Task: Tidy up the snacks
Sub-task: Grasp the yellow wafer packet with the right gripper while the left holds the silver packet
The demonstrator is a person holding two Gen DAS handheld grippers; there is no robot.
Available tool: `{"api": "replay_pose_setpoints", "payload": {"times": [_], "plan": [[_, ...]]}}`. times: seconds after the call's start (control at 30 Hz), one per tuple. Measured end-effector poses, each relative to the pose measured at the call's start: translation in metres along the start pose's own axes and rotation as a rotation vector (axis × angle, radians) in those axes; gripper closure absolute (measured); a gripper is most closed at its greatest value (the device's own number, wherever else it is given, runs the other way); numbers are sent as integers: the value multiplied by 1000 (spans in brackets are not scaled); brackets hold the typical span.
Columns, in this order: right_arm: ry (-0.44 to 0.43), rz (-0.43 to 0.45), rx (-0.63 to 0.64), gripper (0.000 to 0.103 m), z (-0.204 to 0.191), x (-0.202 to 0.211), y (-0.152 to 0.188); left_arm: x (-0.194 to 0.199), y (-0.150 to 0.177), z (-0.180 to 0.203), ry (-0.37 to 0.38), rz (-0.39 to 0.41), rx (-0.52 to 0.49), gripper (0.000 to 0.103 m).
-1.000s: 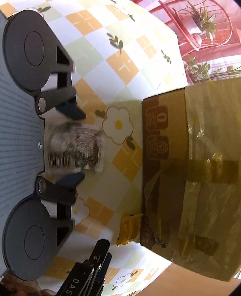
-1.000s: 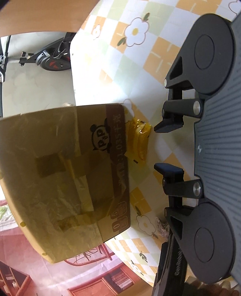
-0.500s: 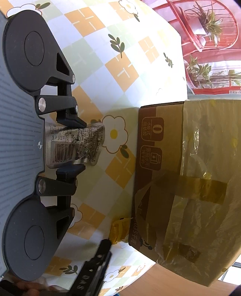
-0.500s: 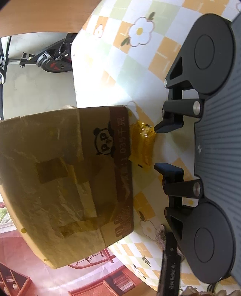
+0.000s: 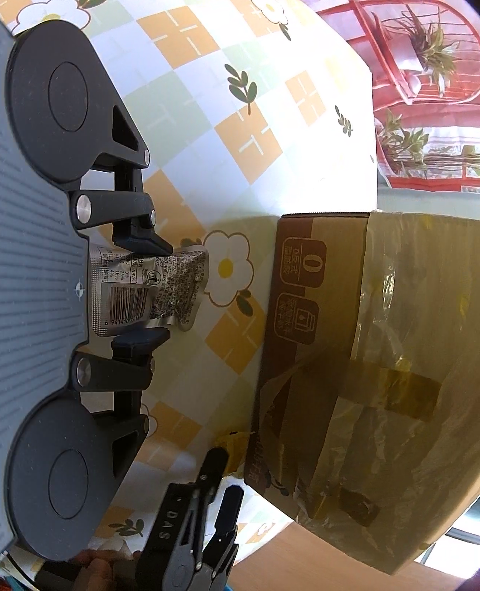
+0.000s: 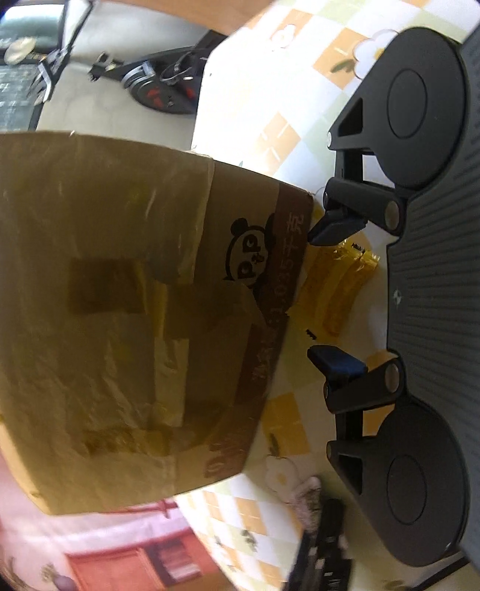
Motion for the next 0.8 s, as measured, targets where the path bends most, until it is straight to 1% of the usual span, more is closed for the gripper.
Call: {"api": "replay_pose_setpoints", "payload": {"times": [0.13,0.2,0.3,0.4,0.47,0.53,0.57,0.6,0.63,0.67,0.7,0.8], "plan": [[9,-40,108,38,2,-3,5,-1,1,0,-2,2,-10,59],[-8,-67,142,38,4,-8,7,-1,1,0,3,3,0,59],[-57,-85,162,33,5,-17,4,0,0,-1,13,3,14,59],[-122,-99,154,33,2,-25,2,0,1,-3,17,3,19,59],[-147,-103,154,34,-1,-28,1,0,1,-2,17,3,18,59],[-158,-110,127,36,-1,-30,2,0,1,-3,18,3,20,59],[-159,-116,106,39,0,-30,2,0,1,-3,20,3,23,59],[-162,-116,85,45,0,-29,2,0,0,-3,21,4,25,59],[-162,-111,77,48,-2,-27,2,0,0,-4,22,4,26,59],[-159,-107,78,56,-4,-24,3,0,0,-3,22,4,26,59],[-156,-105,75,59,-7,-21,4,0,0,-3,21,4,25,59],[-138,-109,18,61,-13,-14,6,0,0,-3,23,5,28,59]]}}
Point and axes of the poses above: each gripper's, at about its wrist camera, not at the fingertips, and x roughly against the way its jaws point, z to its right, y to its underside, the point moved 8 cm from there along -x, roughly the way its jaws point, and after that the axes turned 11 degrees about z, right-handed, at the moved point
